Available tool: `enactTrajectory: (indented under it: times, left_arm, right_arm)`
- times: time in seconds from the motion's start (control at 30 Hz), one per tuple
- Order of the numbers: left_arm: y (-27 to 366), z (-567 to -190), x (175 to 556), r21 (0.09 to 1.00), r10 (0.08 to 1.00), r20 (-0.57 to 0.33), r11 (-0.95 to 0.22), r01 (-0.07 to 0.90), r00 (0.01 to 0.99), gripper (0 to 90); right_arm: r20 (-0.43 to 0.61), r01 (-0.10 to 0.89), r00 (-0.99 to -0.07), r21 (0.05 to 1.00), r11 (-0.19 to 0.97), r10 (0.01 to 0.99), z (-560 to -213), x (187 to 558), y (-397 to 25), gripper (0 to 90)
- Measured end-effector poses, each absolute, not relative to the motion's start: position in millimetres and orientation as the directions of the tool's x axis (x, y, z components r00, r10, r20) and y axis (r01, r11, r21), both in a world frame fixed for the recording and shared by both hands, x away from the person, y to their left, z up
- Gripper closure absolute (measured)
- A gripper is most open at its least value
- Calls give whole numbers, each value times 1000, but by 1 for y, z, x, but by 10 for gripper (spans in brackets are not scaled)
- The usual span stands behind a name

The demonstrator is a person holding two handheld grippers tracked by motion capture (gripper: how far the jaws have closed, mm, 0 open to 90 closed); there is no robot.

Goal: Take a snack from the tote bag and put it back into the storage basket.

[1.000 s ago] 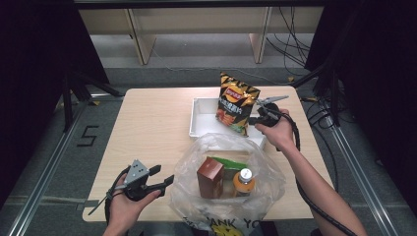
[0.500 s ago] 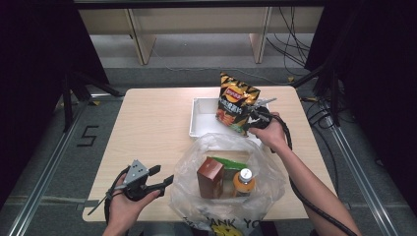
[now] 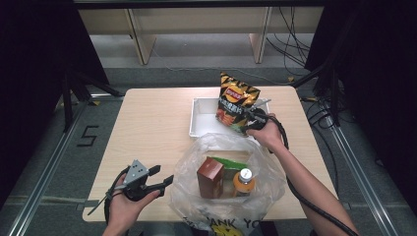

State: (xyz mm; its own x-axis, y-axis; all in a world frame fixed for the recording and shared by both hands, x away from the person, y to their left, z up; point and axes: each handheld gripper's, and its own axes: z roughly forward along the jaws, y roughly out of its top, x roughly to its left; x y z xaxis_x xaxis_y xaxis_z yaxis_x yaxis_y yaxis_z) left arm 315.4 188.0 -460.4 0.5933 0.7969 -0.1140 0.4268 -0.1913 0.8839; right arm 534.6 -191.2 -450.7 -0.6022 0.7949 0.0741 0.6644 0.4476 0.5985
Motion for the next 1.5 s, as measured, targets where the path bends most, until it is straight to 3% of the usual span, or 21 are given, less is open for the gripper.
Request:
enactTrajectory:
  times: [0.9, 1.5]
  left_arm:
    - [188, -461, 315, 883, 795, -113, -195, 427, 596, 373]
    - [187, -461, 315, 882, 794, -116, -195, 430, 596, 373]
  right_arm:
    - [55, 685, -605, 544, 484, 794, -458, 544, -184, 900]
    - [-44, 670, -587, 535, 515, 809, -453, 550, -186, 900]
